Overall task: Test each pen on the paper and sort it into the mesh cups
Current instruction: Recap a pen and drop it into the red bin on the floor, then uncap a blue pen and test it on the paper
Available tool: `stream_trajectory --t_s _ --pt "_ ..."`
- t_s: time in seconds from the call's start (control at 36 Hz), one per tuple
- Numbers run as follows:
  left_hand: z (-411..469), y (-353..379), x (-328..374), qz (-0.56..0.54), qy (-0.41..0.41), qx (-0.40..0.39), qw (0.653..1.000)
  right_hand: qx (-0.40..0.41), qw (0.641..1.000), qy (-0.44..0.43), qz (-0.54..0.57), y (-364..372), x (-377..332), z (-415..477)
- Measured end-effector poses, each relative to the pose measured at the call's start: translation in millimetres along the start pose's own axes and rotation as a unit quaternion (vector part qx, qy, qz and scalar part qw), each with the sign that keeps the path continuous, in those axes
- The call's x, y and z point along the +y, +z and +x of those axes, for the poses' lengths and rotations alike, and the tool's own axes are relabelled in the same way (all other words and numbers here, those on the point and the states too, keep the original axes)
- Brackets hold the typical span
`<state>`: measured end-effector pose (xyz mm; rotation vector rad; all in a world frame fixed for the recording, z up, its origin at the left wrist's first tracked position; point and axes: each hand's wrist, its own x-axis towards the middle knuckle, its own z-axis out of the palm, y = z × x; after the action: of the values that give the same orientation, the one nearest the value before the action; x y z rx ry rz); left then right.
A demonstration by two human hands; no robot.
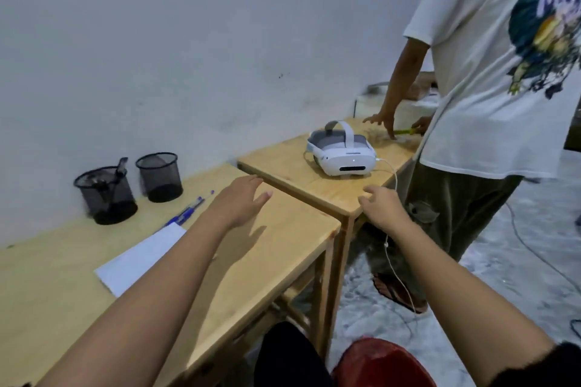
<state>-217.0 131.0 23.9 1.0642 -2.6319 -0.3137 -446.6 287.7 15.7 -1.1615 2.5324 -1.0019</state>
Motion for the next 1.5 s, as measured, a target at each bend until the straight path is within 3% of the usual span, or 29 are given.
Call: stream_trajectory --t_s 0.33,0.58,0.69,0.78,0.97,1.5 --pt "-64 -70 -126 -0.019 -0.144 0.072 0.987 -0.068 0.983 -0.172 -0.02 104 -145 18" --pt "-139 -70 -199 -0.029 -0.273 0.082 0.958 -0.203 0.947 -0.248 0.03 208 -209 16" --pt "-163 -53 -216 -0.054 -0.328 0.081 0.94 -0.262 0.919 -0.296 -0.006 234 -222 19" --pt "-175 -42 -230 -0.037 -0.336 0.077 0.938 -0.287 0.89 -0.35 -0.048 240 -229 25" --pt "-186 -35 -226 -0.017 -0.332 0.05 0.942 -0.338 0.863 -0.375 -0.021 251 -231 38" --pt "-169 -32 -229 -0.008 -0.356 0.082 0.931 -0.29 0.868 -0.398 0.062 260 -230 32"
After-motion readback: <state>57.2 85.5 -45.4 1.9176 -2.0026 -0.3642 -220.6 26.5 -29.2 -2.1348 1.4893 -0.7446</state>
